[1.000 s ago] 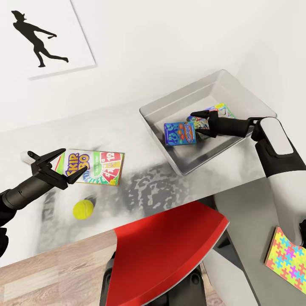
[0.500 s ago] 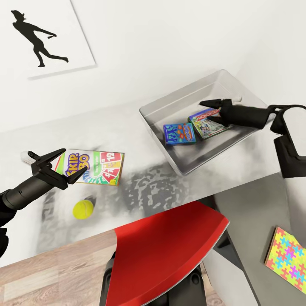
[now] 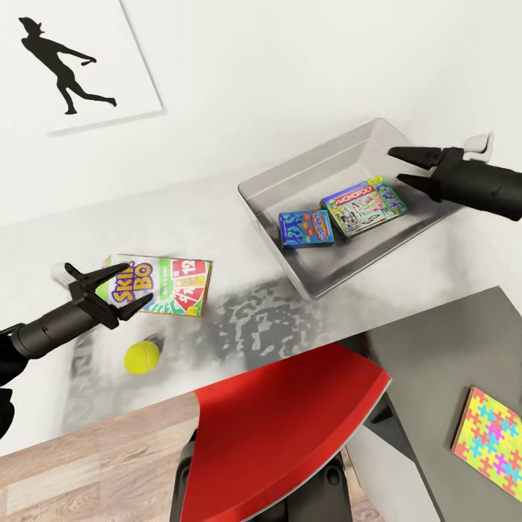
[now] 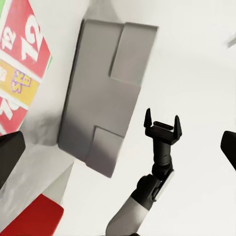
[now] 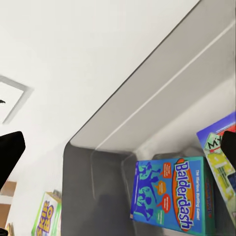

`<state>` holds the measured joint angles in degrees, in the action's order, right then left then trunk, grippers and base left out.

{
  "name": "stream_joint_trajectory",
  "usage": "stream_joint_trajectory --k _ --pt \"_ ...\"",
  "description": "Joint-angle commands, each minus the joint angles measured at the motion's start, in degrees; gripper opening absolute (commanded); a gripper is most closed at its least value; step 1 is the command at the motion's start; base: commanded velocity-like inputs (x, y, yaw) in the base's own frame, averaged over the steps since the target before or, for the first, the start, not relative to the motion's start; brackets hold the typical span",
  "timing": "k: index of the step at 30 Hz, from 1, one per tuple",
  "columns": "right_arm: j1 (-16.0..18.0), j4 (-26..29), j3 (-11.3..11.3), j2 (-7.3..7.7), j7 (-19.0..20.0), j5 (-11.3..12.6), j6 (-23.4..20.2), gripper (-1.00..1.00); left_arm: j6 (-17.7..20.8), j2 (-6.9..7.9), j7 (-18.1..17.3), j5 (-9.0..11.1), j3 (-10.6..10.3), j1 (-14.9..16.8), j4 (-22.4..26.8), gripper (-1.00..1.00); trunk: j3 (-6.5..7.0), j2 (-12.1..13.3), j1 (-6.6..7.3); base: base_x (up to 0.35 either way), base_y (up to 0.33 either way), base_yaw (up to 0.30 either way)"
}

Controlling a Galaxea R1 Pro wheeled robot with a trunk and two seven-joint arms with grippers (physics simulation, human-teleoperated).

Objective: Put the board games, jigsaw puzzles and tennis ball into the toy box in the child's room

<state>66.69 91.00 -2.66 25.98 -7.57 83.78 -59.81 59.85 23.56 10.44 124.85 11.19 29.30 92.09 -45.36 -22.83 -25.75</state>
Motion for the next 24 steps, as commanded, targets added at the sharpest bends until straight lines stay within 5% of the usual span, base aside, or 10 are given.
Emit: stream_joint_trajectory --k 1,12,24 --pt "0.0 0.0 0.0 0.01 -0.6 0.6 -0.2 1.00 0.2 0.00 0.6 0.6 0.0 0.0 0.0 1.00 -0.06 -0.1 -0.03 0.000 0.000 0.000" --pt "-1.7 1.3 -2.2 0.42 -0.5 0.4 -0.2 1.00 0.2 -0.05 3.2 -0.7 0.3 0.1 0.0 1.00 -0.06 -0.1 -0.03 0.000 0.000 0.000" --pt "-2.1 1.4 -2.1 0.43 -0.4 0.5 -0.2 1.00 0.2 -0.02 0.7 -0.7 0.5 -0.5 0.0 1.00 -0.06 -0.1 -0.03 0.000 0.000 0.000"
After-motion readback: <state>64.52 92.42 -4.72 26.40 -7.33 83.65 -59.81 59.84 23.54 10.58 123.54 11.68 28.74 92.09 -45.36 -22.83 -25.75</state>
